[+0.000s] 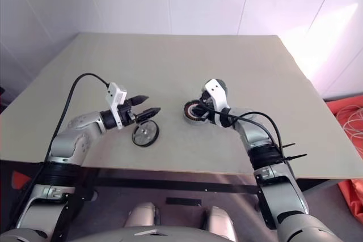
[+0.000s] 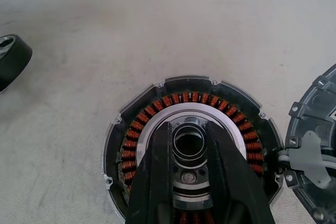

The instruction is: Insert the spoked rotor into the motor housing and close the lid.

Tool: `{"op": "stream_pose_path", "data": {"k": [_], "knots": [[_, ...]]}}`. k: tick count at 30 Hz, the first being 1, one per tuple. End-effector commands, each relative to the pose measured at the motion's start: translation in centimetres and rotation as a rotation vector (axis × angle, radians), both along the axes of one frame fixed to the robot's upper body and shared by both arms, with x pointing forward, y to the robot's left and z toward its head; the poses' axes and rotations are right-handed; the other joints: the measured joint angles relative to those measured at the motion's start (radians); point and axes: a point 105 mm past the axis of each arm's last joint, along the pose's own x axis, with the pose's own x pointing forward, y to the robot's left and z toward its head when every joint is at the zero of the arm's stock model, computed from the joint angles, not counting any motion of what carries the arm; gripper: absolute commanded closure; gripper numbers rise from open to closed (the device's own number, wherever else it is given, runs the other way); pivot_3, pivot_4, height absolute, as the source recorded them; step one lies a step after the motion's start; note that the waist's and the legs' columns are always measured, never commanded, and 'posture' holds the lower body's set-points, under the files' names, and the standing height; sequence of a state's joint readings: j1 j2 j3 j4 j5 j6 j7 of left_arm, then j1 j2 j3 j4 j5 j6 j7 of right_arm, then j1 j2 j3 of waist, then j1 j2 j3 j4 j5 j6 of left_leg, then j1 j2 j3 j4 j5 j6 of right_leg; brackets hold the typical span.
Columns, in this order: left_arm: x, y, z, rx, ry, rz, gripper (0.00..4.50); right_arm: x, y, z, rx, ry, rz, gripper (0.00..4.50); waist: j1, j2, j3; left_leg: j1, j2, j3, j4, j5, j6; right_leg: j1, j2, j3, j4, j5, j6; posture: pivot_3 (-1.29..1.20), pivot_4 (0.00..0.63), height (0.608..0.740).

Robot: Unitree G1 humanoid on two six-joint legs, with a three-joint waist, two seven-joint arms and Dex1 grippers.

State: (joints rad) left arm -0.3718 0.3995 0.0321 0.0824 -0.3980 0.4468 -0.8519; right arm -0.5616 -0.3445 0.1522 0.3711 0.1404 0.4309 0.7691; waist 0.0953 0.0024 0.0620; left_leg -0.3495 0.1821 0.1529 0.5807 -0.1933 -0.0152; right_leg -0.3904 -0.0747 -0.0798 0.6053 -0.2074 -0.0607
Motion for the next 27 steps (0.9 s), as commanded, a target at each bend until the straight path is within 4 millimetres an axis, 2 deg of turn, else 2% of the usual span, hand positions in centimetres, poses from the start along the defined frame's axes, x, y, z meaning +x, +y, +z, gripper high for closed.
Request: {"op": "stream_pose_path", "data": {"k": [1,13,24,27], "knots": [[-0.3,-0.2,1.1,-0.003,-0.039,-0.025,0.0,0.3,-0.2,0.3,-0.007,-0.006,-0.004,3.93,0.0,0.0,0.0,0.0,0.0,0.0,0.0,0.0,0.0,0.0,0.0,0.0,0.0,-0.001,0.002,0.0,0.0,0.74],[-0.3,-0.1,1.0,0.003,-0.038,-0.023,0.0,0.2,-0.2,0.4,-0.018,-0.022,0.011,3.93,0.0,0.0,0.0,0.0,0.0,0.0,0.0,0.0,0.0,0.0,0.0,0.0,0.0,-0.001,0.002,0.0,0.0,0.74],[-0.1,0.0,1.0,0.011,-0.043,-0.018,0.0,0.5,-0.5,1.0,-0.034,-0.085,0.0,0.13,0.001,0.0,0.0,0.0,0.0,0.0,0.0,0.0,0.0,0.001,0.0,0.0,0.0,-0.001,0.002,0.0,0.0,0.74],[-0.1,0.0,1.0,0.011,-0.043,-0.019,0.0,0.0,0.0,1.7,0.012,-0.086,0.033,0.13,0.001,0.0,0.0,0.0,0.0,0.0,0.0,0.0,0.0,0.0,0.0,0.0,0.0,-0.001,0.002,0.0,0.0,0.74]]}}
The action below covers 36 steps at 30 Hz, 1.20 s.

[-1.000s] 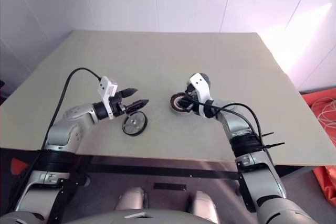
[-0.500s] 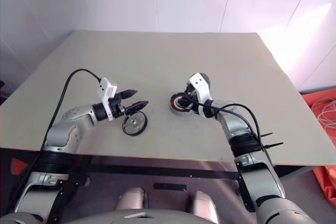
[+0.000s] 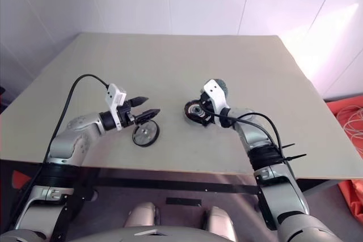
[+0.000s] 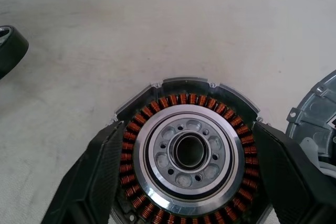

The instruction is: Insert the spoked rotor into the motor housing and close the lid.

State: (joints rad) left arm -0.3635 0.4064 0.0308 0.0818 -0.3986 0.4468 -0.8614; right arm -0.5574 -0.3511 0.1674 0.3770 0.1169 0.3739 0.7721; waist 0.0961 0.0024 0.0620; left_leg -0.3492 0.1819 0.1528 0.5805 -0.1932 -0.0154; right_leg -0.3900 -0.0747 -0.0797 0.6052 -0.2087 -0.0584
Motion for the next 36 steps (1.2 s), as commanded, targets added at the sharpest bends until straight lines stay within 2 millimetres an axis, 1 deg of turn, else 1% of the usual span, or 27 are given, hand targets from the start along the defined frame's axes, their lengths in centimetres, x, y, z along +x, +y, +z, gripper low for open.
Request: {"op": "stream_pose_path", "data": {"k": [1,4,7,10,14,18,27,32,34,36], "knots": [[0.1,-0.2,1.2,0.007,-0.051,-0.014,0.0,-0.1,0.1,1.8,0.052,-0.041,0.022,0.13,0.0,0.0,0.0,0.0,0.0,0.0,0.0,0.0,0.0,0.0,0.0,0.0,0.0,0.0,0.0,0.0,0.0,0.74],[0.1,-0.2,1.2,0.008,-0.052,-0.013,0.0,-0.5,0.5,2.6,0.083,-0.051,0.043,0.13,-0.001,0.0,0.0,0.0,0.0,0.0,0.0,0.0,0.0,-0.001,0.0,0.0,0.0,0.0,0.0,0.0,0.0,0.74],[0.1,-0.2,1.1,0.009,-0.052,-0.013,0.0,-0.5,0.5,3.1,0.094,-0.056,0.043,0.13,-0.001,0.0,0.0,-0.001,0.0,0.0,-0.001,0.0,0.0,-0.001,0.0,0.0,0.0,0.0,0.0,0.0,0.0,0.74],[0.2,-0.3,1.1,0.01,-0.054,-0.011,0.0,-0.3,0.5,3.4,0.108,-0.056,0.03,0.66,-0.001,0.0,0.0,0.0,0.0,0.0,-0.001,0.0,0.0,-0.001,0.0,0.0,0.0,0.0,0.0,0.0,0.0,0.74],[0.1,-0.2,1.1,0.011,-0.056,-0.011,0.0,-0.1,0.4,3.3,0.117,-0.041,0.011,2.01,-0.001,0.0,0.0,0.0,0.0,0.0,-0.001,0.0,0.0,-0.001,0.0,0.0,0.0,0.0,0.0,0.0,0.0,0.74],[0.2,-0.2,1.1,0.013,-0.057,-0.008,0.0,0.1,0.1,2.5,0.071,-0.04,-0.009,3.45,-0.001,0.0,0.0,-0.001,0.0,0.0,-0.001,0.0,0.0,-0.001,0.0,0.0,0.0,0.0,0.0,0.0,0.0,0.74],[0.2,-0.1,1.1,0.018,-0.06,-0.001,0.0,0.5,0.3,2.4,0.07,-0.045,-0.024,3.45,-0.001,0.0,0.0,-0.001,0.0,0.0,-0.001,0.0,0.0,-0.001,0.0,0.0,0.0,0.0,0.0,0.0,0.0,0.74],[0.2,0.0,1.1,0.022,-0.063,0.004,0.0,0.8,0.7,1.8,0.076,-0.028,-0.03,3.45,-0.001,0.0,0.0,-0.001,0.0,0.0,-0.001,0.0,0.0,-0.001,0.0,0.0,0.0,0.0,0.0,0.0,0.0,0.74],[0.2,0.0,1.1,0.024,-0.065,0.006,0.0,0.8,0.9,1.5,0.082,-0.013,-0.027,3.83,-0.001,0.0,0.0,-0.001,0.0,0.0,-0.001,0.0,0.0,-0.001,0.0,0.0,0.0,0.0,0.0,0.0,0.0,0.74],[0.2,0.0,1.1,0.026,-0.066,0.008,0.0,0.6,0.9,1.2,0.081,-0.004,-0.021,4.33,-0.001,0.0,0.0,-0.001,0.0,0.0,-0.001,0.0,0.0,-0.001,0.0,0.0,0.0,0.0,0.0,0.0,0.0,0.74]]}}
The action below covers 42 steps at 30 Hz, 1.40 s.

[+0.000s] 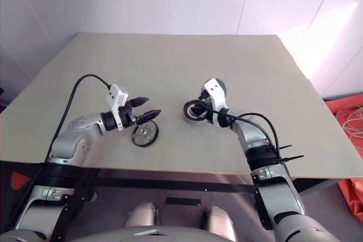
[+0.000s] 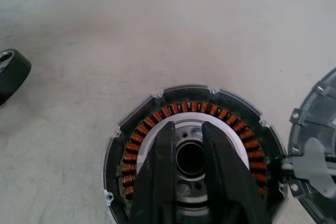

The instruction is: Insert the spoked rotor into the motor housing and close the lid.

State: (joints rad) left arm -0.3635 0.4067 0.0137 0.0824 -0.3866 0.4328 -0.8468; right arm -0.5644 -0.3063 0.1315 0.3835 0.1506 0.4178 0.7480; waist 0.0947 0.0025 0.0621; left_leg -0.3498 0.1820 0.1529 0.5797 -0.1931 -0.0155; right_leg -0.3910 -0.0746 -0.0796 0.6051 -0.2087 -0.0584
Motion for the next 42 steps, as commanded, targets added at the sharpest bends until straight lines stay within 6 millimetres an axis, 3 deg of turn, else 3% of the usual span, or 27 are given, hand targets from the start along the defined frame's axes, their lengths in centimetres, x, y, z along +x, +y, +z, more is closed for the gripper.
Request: {"op": "stream_pose_path", "data": {"k": [1,10,19,29,32,37,42], "knots": [[0.1,0.3,1.2,0.007,-0.059,0.005,0.0,0.4,0.2,0.9,0.0,-0.038,0.012,4.48,0.001,0.0,0.0,0.0,0.0,0.0,0.0,0.0,0.0,0.0,0.0,0.0,0.0,0.0,0.0,0.0,0.0,0.74],[0.2,0.3,1.2,0.012,-0.061,0.011,0.0,0.7,-0.2,0.9,-0.013,-0.047,-0.007,4.48,0.0,0.0,0.0,0.0,0.0,0.0,0.0,0.0,0.0,0.0,0.0,0.0,0.0,0.0,0.0,0.0,0.0,0.74],[0.3,0.2,1.2,0.012,-0.063,0.009,0.0,1.1,0.0,3.7,0.033,-0.112,-0.003,4.48,0.0,0.0,0.0,0.0,0.0,0.0,0.0,0.0,0.0,0.0,0.0,0.0,0.0,0.001,-0.001,0.0,0.0,0.74],[0.3,0.4,1.2,0.016,-0.065,0.012,0.0,0.1,-0.7,-0.5,-0.03,-0.003,-0.031,4.48,0.0,0.0,0.0,0.0,0.0,0.0,0.0,0.0,0.0,0.0,0.0,0.0,0.0,0.0,-0.001,0.0,0.0,0.74],[0.3,0.4,1.3,0.016,-0.066,0.012,0.0,0.2,-1.0,-0.8,-0.04,-0.001,-0.045,4.48,0.0,0.0,0.0,0.001,0.0,0.0,0.0,0.0,0.0,0.001,0.0,0.0,0.0,0.0,0.0,0.0,0.0,0.74],[0.3,0.3,1.2,0.017,-0.065,0.012,0.0,0.7,-1.1,1.4,-0.007,-0.068,-0.046,4.48,0.0,0.0,0.0,0.001,0.0,0.0,0.0,0.0,0.0,0.001,0.0,0.0,0.0,0.0,0.0,0.0,0.0,0.74],[0.4,0.2,1.2,0.014,-0.065,0.01,0.0,0.3,0.0,4.2,0.04,-0.131,0.015,4.48,0.0,0.0,0.0,0.0,0.0,0.0,0.0,0.0,0.0,-0.001,0.0,0.0,0.0,0.0,-0.001,0.0,0.0,0.74]]}}
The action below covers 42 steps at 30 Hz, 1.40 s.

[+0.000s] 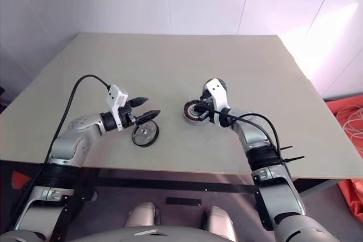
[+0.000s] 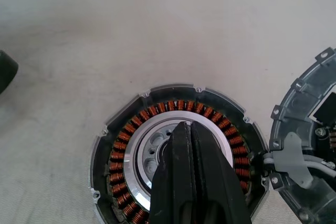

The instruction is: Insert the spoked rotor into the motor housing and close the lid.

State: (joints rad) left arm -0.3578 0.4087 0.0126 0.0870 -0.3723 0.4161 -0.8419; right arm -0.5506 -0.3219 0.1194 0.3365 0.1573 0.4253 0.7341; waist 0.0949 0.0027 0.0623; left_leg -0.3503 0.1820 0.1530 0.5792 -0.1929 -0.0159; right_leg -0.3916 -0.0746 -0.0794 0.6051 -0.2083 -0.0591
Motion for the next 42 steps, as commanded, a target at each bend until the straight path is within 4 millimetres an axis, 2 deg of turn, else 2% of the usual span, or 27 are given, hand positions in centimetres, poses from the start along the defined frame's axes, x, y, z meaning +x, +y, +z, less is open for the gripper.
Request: {"op": "stream_pose_path", "data": {"k": [1,5,11,13,18,25,26,30,34,40,42], "knots": [[0.4,0.0,1.4,-0.002,-0.057,-0.002,0.0,0.2,0.6,3.6,0.038,-0.102,0.036,4.48,0.0,0.0,0.0,0.0,0.0,0.0,0.0,0.0,0.0,0.0,0.0,0.0,0.0,0.001,-0.002,0.0,0.0,0.74],[0.4,0.0,1.4,-0.002,-0.057,-0.003,0.0,-0.1,0.9,3.1,0.033,-0.084,0.048,4.48,0.0,0.0,0.0,0.0,0.0,0.0,0.0,0.0,0.0,0.0,0.0,0.0,0.0,0.002,-0.003,0.0,0.0,0.74],[0.4,0.0,1.4,0.001,-0.059,-0.001,0.0,-0.7,1.0,-1.0,0.008,0.035,0.014,4.48,0.0,0.0,0.0,0.0,0.0,0.0,-0.001,0.0,0.0,0.0,0.0,0.0,0.0,0.0,0.001,0.0,0.0,0.74],[0.4,0.1,1.4,0.001,-0.06,0.0,0.0,-0.5,0.7,-1.8,-0.01,0.048,-0.009,4.48,-0.001,0.0,0.0,0.0,0.0,0.0,0.0,0.0,0.0,0.0,0.0,0.0,0.0,0.0,0.001,0.0,0.0,0.74],[0.4,0.1,1.4,0.003,-0.06,0.002,0.0,0.4,0.1,-0.5,-0.005,0.005,-0.032,4.48,0.0,0.0,0.0,0.002,0.0,0.0,0.0,0.0,0.0,0.002,0.0,0.0,0.0,-0.001,0.001,0.0,0.0,0.74],[0.5,0.1,1.4,0.0,-0.06,0.003,0.0,0.9,0.5,3.1,0.031,-0.092,-0.002,4.48,0.0,0.0,0.0,0.0,0.0,0.0,-0.001,0.0,-0.001,0.0,0.0,0.0,0.0,0.0,0.0,0.0,0.0,0.74],[0.5,0.1,1.4,-0.001,-0.06,0.003,0.0,0.9,0.6,3.4,0.03,-0.1,0.002,4.48,-0.001,0.0,0.0,0.0,0.0,0.0,-0.001,0.001,-0.001,0.0,0.0,0.0,0.0,0.002,-0.004,0.0,0.0,0.74],[0.5,0.1,1.4,-0.001,-0.061,0.003,0.0,0.8,0.9,3.8,0.033,-0.107,0.014,4.48,-0.001,0.0,0.0,0.0,0.0,0.0,-0.001,0.001,-0.002,0.0,0.0,0.0,0.0,0.003,-0.005,0.0,0.0,0.74],[0.4,0.2,1.4,0.001,-0.059,0.005,0.0,0.4,1.2,2.4,0.032,-0.064,0.019,4.48,0.0,0.0,0.0,0.0,0.0,0.0,-0.001,0.001,-0.002,0.0,0.0,0.0,0.0,0.002,-0.003,0.0,0.0,0.74],[0.4,0.3,1.4,0.003,-0.061,0.008,0.0,-0.5,1.0,-2.3,-0.01,0.066,-0.016,4.48,-0.001,0.0,0.0,0.0,0.0,0.0,-0.001,0.001,-0.002,0.0,0.0,0.0,0.0,0.0,-0.001,0.0,0.0,0.74],[0.4,0.3,1.4,0.004,-0.061,0.01,0.0,-0.2,0.5,-2.5,-0.02,0.066,-0.039,4.48,-0.001,0.0,0.0,0.002,0.0,0.0,-0.001,0.001,-0.001,0.001,0.0,0.0,0.0,0.0,0.0,0.0,0.0,0.74]]}}
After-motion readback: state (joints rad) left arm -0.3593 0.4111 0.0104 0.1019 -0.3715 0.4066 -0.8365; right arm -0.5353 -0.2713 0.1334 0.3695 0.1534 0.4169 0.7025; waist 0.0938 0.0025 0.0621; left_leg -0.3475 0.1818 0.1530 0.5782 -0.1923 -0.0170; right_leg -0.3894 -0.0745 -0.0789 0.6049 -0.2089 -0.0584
